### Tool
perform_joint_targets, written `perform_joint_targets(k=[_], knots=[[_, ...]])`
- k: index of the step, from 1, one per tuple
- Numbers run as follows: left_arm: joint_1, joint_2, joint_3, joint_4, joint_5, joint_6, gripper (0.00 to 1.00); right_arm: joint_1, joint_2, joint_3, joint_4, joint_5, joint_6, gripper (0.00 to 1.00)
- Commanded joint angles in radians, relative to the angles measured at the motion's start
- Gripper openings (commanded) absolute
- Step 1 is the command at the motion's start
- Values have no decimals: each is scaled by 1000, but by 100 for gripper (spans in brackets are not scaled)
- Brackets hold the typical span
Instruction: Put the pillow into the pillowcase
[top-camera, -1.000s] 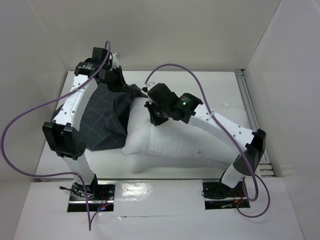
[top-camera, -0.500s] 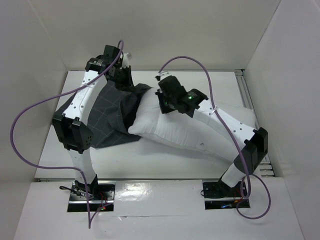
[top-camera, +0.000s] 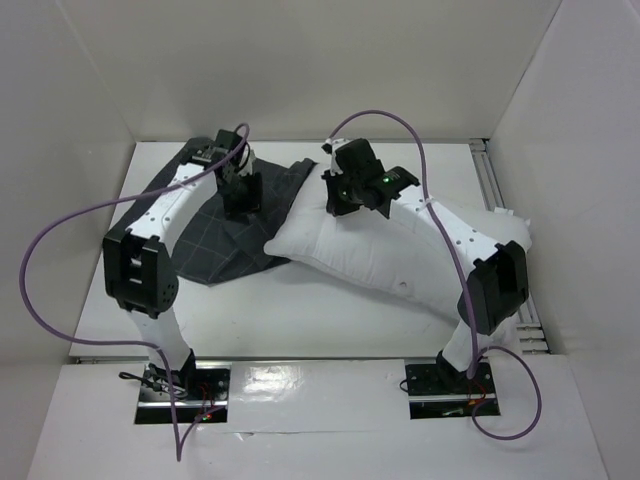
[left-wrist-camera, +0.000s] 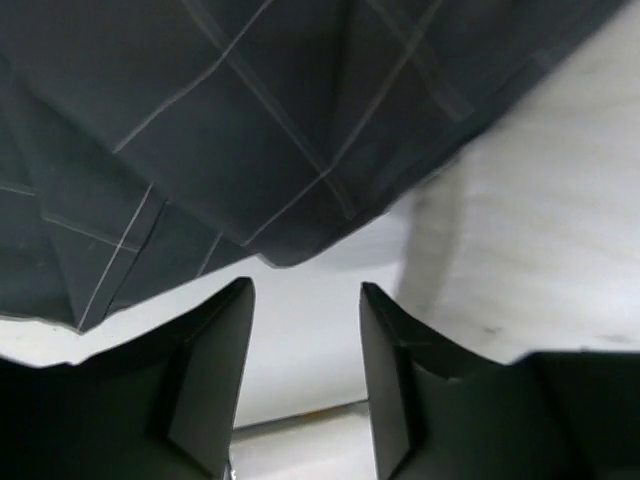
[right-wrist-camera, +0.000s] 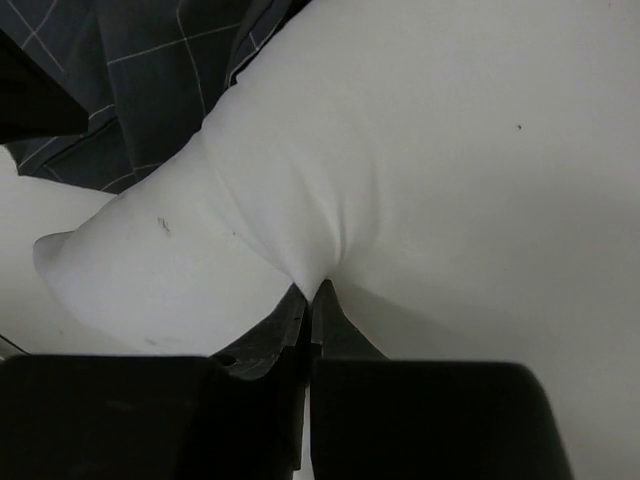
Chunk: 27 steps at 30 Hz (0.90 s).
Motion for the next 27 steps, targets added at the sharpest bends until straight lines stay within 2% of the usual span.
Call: perform_joint_targets(k=[1, 3, 4, 6, 11, 19, 24, 27], knots=[[3, -147, -204, 103, -92, -65, 57, -20, 7, 38, 103, -104, -13, 0], [3, -212, -316, 195, -87, -65, 60, -32, 7, 49, 103, -133, -3, 0], [3, -225, -410, 222, -71, -38, 76, -32, 16, 49, 103, -142, -3, 0], [-6, -244, -481, 285, -41, -26, 86, -46, 16, 58, 103, -153, -3, 0], [-28, -235, -608, 390, -17, -4, 84, -55, 16, 58, 103, -173, -3, 0], [-46, -172, -670, 566, 64, 5, 84, -55, 16, 96, 83, -182, -3, 0], [-46, -80, -601, 566, 41, -4, 67, -64, 7, 96, 74, -173, -3, 0], [-46, -58, -578, 530, 13, -13, 48, -64, 7, 96, 64, -173, -3, 0]])
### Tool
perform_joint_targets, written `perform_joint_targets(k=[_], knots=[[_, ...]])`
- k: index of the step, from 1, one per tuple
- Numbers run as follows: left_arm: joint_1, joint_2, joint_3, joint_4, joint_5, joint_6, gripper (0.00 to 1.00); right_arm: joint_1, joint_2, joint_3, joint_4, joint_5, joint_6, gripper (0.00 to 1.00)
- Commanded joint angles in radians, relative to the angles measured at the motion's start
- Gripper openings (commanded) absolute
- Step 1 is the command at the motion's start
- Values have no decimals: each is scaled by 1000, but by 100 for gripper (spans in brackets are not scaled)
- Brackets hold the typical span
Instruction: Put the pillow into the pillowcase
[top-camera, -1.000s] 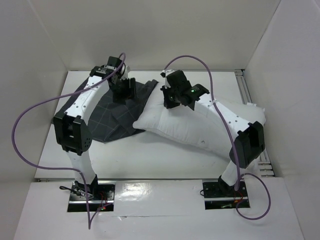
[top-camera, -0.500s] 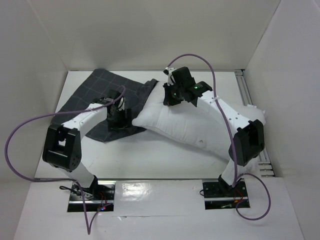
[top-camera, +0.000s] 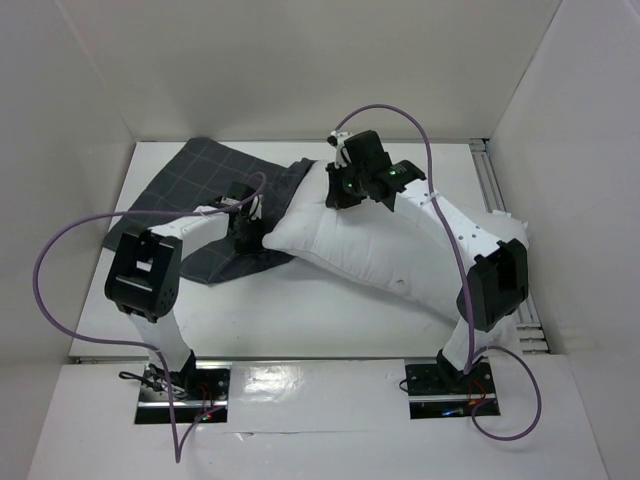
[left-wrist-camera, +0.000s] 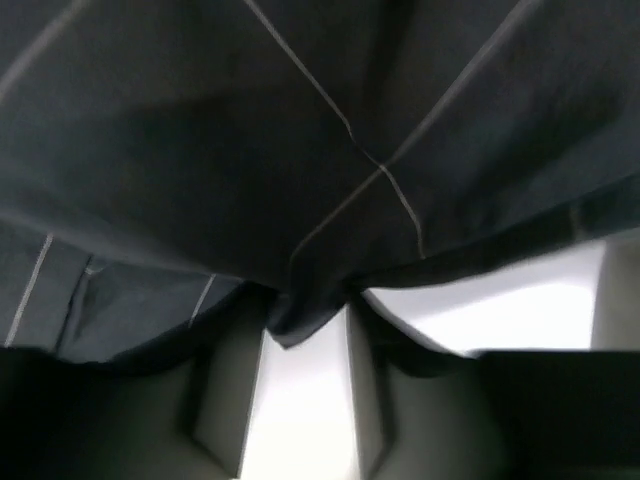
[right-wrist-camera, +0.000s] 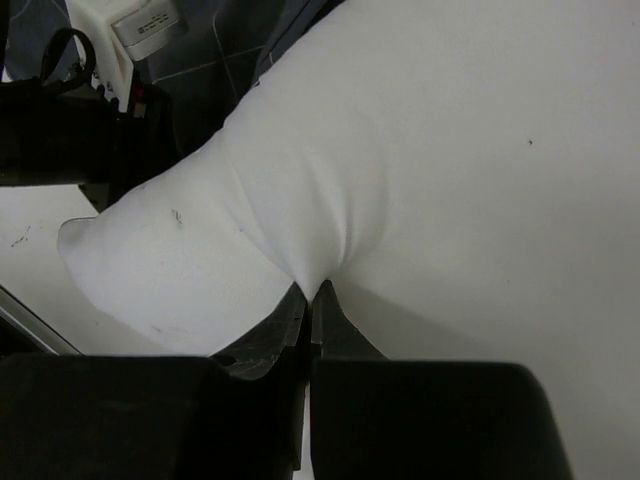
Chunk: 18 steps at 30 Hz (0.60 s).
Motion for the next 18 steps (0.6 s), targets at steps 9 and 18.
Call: perform_joint_targets(k=[9, 18], knots=[[-4, -128, 190, -283, -48, 19, 0, -15, -2, 96, 41, 21, 11, 0], [-4, -197, 334, -495, 95, 62, 0, -25, 25, 154, 52, 73, 54, 0]])
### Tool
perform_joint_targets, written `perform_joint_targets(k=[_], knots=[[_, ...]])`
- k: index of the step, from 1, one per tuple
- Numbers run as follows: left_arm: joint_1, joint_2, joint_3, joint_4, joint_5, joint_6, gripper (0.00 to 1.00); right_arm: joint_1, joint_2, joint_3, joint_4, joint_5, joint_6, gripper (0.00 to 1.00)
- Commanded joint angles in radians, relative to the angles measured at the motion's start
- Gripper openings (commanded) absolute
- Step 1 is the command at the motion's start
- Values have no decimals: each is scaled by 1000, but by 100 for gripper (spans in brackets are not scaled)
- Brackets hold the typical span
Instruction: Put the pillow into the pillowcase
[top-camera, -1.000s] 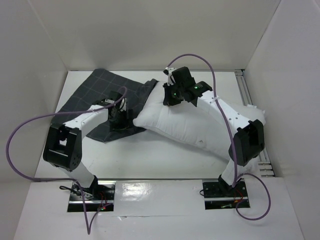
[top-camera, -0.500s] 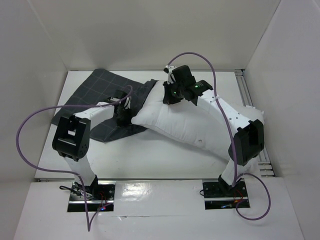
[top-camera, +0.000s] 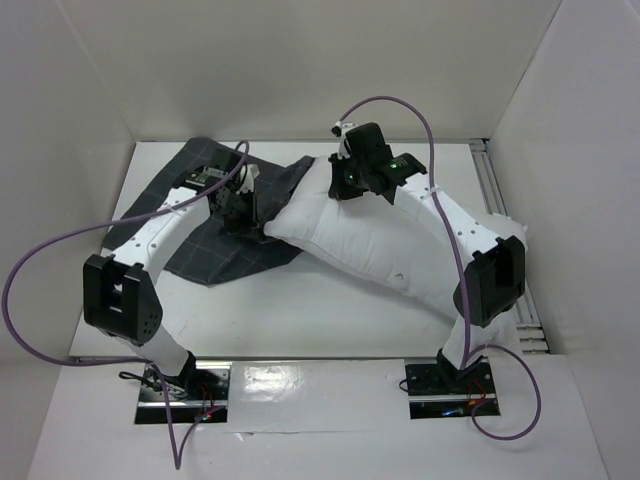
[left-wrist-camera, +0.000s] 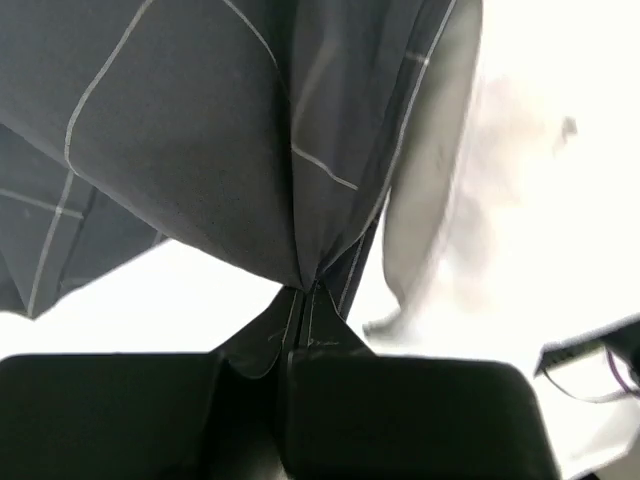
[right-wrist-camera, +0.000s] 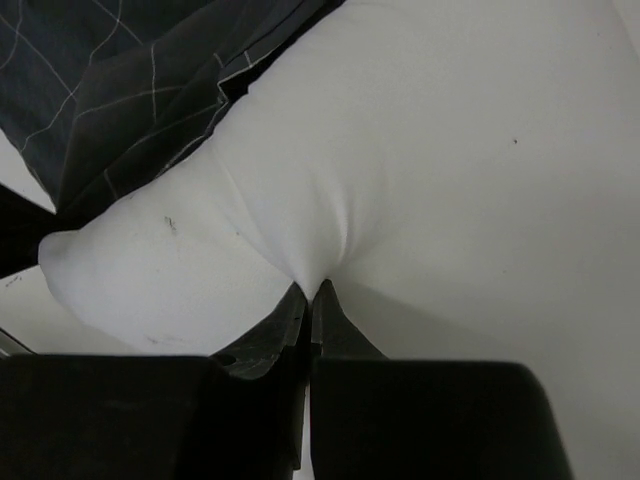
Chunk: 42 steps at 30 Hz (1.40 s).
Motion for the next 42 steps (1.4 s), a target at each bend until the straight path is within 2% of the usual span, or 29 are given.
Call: perform_joint_targets(k=[1, 5, 6, 8, 10, 13, 19, 23, 30, 35, 38, 40, 41, 42], knots=[[-4, -36, 76, -145, 60, 33, 0, -13, -3, 98, 69, 36, 30, 0], [-4, -61, 204, -234, 60, 76, 0, -40, 20, 170, 48, 7, 41, 0], [-4, -49, 265, -296, 46, 86, 0, -54, 53, 192, 47, -40, 41, 0], [-4, -36, 276, -311, 29, 66, 0, -88, 93, 296, 6, -155, 50, 0], [-4, -50, 281, -323, 12, 23, 0, -88, 159, 417, -40, -141, 40, 0], [8, -74, 325, -314, 44, 4, 0, -88, 203, 462, -94, -108, 18, 0], [60, -84, 386, -294, 101, -5, 0, -68, 183, 321, -94, -35, -14, 0], [100, -75, 425, -257, 175, -5, 0, -34, 82, 130, -33, 27, -14, 0], [155, -39, 460, -225, 293, -5, 0, -8, -61, -101, -5, 81, -5, 0], [155, -39, 436, -216, 326, 4, 0, 81, -73, -124, -17, 159, 6, 0], [155, -77, 377, -216, 380, 50, 0, 168, -61, -115, -43, 211, 15, 0], [146, -104, 281, -206, 434, 99, 0, 228, -50, -136, -55, 240, 30, 0], [120, -113, 244, -206, 493, 119, 9, 243, -50, -152, -55, 252, 46, 0], [120, -122, 185, -206, 494, 129, 20, 259, -50, -167, -55, 261, 55, 0]])
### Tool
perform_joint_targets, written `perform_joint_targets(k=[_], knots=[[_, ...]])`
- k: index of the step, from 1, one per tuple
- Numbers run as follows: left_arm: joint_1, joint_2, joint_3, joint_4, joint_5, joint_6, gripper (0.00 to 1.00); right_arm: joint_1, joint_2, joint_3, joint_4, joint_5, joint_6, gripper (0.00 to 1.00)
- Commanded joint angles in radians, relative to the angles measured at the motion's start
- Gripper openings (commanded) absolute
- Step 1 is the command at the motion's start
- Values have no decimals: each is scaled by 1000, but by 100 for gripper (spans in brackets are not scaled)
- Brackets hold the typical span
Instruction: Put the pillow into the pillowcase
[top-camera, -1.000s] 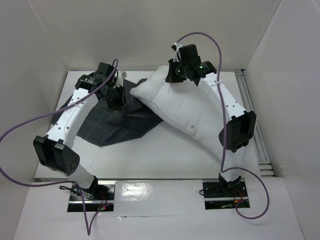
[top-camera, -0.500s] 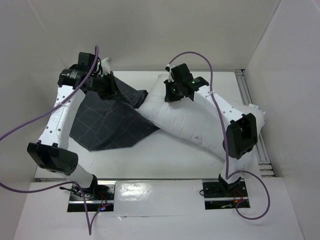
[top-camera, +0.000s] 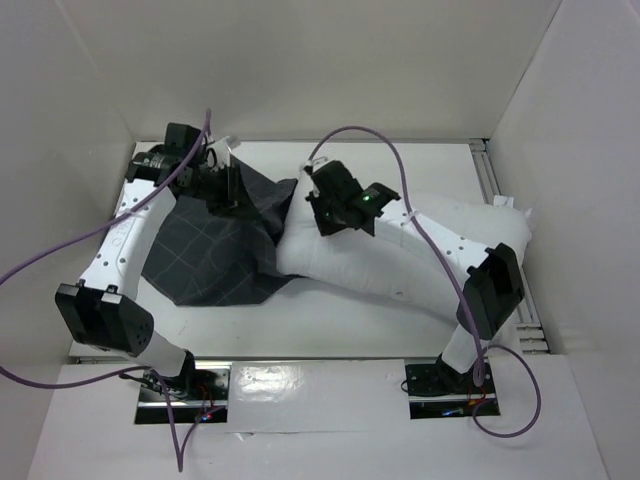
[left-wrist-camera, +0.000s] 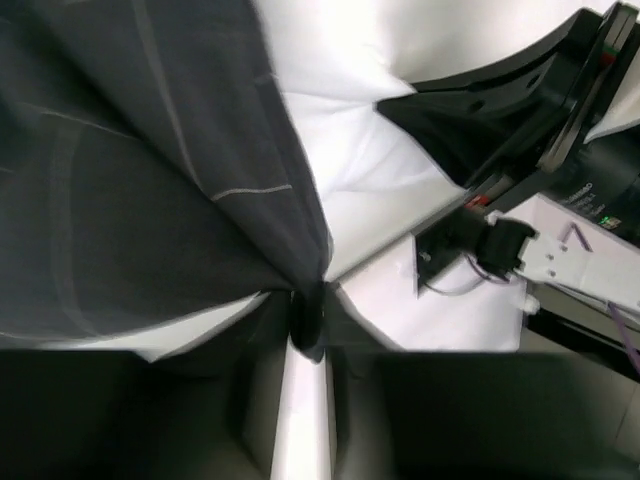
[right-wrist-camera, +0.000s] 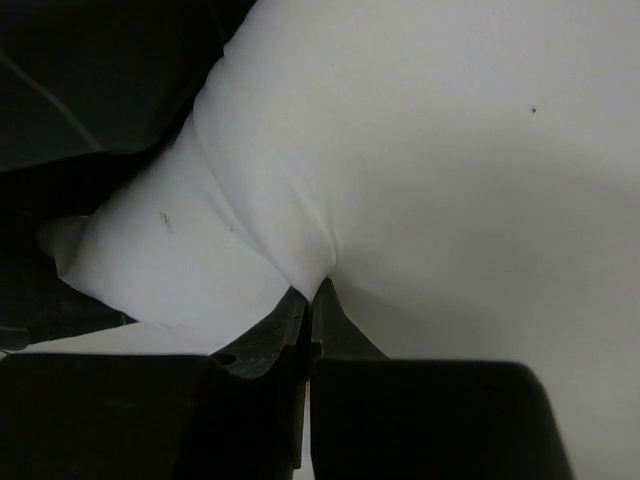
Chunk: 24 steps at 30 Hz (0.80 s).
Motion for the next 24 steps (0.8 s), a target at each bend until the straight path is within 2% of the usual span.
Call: perform_joint_targets(k=[1, 3, 4, 5, 6, 8, 11, 14, 15, 18, 21, 24], knots=[[-25, -48, -121, 3, 125, 84, 38, 74, -2, -76, -23, 33, 50, 0], [-25, -48, -137, 3, 105, 93, 49, 74, -25, -118, -5, 22, 63, 0], [-25, -48, -122, 3, 87, 93, 59, 74, -42, -147, 8, 22, 73, 0], [-25, -48, -107, 3, 58, 93, 80, 74, -51, -159, 23, 6, 73, 0], [-25, -33, -73, 3, 41, 80, 84, 74, -65, -170, 23, 5, 73, 0], [-16, -8, -50, 32, 11, 53, 86, 83, -77, -185, 34, -4, 73, 0], [-16, 57, -25, 87, -71, 1, 83, 83, -87, -207, 34, -4, 82, 0], [-16, 159, 36, 108, -196, -34, 82, 83, -96, -218, 43, -16, 82, 0], [-27, 186, 45, 109, -285, -49, 82, 83, -96, -218, 43, -16, 82, 0], [-36, 268, 114, 128, -361, -59, 80, 83, -96, -218, 43, -25, 82, 0], [-47, 381, 197, 151, -380, -49, 79, 83, -87, -208, 43, -25, 82, 0], [-68, 470, 259, 152, -342, -40, 88, 83, -78, -189, 34, -25, 82, 0]])
